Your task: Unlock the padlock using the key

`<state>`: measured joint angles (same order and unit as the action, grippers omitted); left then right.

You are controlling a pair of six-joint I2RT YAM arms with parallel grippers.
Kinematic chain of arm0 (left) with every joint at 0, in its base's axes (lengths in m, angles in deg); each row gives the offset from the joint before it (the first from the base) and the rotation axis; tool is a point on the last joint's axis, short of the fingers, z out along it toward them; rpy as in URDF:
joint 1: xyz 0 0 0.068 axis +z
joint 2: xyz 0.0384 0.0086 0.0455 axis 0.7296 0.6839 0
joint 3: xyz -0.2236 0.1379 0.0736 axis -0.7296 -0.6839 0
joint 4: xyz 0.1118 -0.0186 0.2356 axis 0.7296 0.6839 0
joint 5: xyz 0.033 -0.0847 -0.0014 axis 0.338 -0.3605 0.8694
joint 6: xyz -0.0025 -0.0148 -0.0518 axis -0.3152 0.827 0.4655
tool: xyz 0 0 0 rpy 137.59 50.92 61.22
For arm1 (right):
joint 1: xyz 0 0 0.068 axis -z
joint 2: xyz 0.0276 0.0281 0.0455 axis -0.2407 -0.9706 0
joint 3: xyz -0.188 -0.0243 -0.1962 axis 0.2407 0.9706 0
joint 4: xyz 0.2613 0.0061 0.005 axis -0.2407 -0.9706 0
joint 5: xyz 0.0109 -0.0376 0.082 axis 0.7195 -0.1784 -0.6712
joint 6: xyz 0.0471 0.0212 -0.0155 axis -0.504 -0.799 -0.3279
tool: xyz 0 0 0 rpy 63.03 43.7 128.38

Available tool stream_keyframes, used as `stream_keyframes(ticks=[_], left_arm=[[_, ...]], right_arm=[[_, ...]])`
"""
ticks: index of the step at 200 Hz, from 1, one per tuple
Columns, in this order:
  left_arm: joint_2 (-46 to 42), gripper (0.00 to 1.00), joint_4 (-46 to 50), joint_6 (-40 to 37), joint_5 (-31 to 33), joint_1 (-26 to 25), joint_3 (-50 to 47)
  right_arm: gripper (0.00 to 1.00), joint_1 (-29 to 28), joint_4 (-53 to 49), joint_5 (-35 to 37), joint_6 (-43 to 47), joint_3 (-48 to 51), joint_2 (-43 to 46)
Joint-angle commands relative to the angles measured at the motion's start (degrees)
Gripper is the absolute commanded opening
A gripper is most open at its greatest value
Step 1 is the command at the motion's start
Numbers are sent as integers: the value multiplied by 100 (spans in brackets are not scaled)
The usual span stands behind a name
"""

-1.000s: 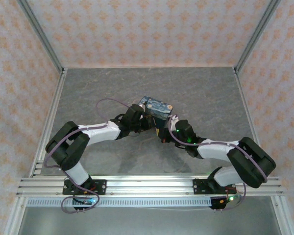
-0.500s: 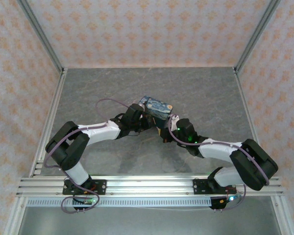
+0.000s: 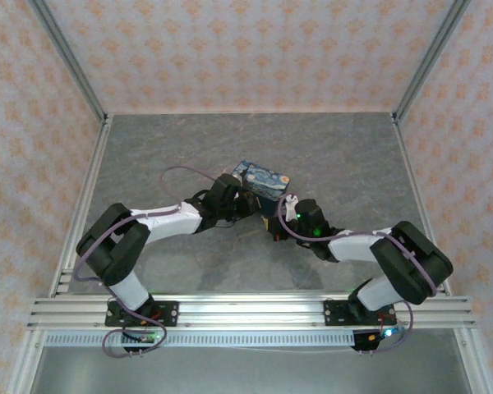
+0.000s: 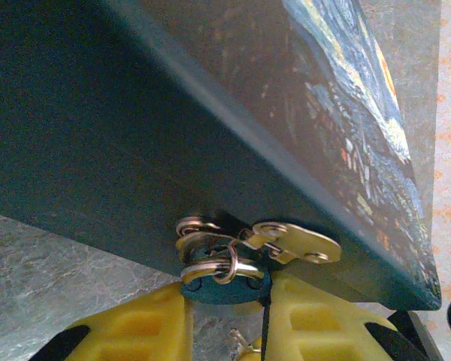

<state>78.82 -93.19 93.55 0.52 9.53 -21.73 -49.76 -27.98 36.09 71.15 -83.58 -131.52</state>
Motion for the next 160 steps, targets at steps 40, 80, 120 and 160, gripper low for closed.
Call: stream_keyframes(ticks=[40,80,120,160], left_arm=[[-202,26,-53,23,89,67,182],[-226,26,-38,12,100,63,177],[-220,26,-27,11,107,62,172],[-233,26,-23,10,107,63,177]], right_arm=[[0,50,546,-84,189,-119,-192],[0,51,638,65,235,-141,-244],[0,57,737,199,237,-193,-342],[0,58,866,283,223,-195,-375]])
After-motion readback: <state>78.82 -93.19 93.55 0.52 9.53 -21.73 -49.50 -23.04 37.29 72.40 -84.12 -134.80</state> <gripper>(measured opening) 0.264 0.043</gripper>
